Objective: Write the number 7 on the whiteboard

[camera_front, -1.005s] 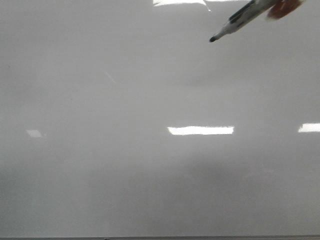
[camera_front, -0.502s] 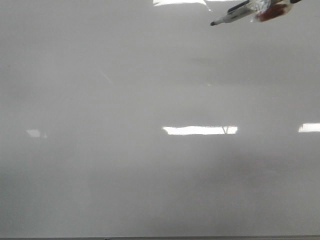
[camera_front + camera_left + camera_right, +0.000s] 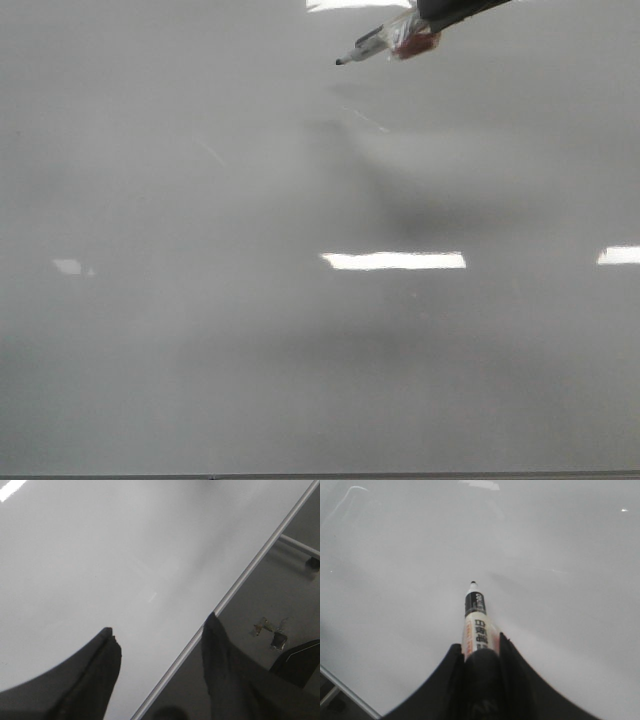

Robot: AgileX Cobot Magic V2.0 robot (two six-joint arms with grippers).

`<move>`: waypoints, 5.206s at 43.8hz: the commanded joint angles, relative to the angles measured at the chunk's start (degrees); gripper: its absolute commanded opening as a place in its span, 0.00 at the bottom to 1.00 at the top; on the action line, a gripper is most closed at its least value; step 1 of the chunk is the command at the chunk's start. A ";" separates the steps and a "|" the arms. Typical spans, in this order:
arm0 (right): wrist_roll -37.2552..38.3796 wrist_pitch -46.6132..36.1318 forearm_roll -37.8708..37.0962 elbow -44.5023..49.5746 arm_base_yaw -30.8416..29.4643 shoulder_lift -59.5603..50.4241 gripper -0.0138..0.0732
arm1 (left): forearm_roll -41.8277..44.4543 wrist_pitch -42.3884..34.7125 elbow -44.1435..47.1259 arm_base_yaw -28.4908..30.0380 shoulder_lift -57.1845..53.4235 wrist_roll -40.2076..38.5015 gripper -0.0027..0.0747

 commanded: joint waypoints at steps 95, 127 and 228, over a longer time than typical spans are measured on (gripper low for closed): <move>-21.26 34.30 3.33 -6.11 12.74 -10.85 0.09 | -23.66 -5.79 -7.34 -19.10 18.93 25.76 0.70; -21.10 32.78 3.33 -6.11 12.74 -10.85 0.11 | -25.15 -9.56 -7.34 -19.10 22.78 25.76 0.07; -13.25 39.05 -1.14 -6.11 -8.74 -18.80 0.92 | 5.87 -28.10 -3.74 29.50 31.28 -27.59 0.51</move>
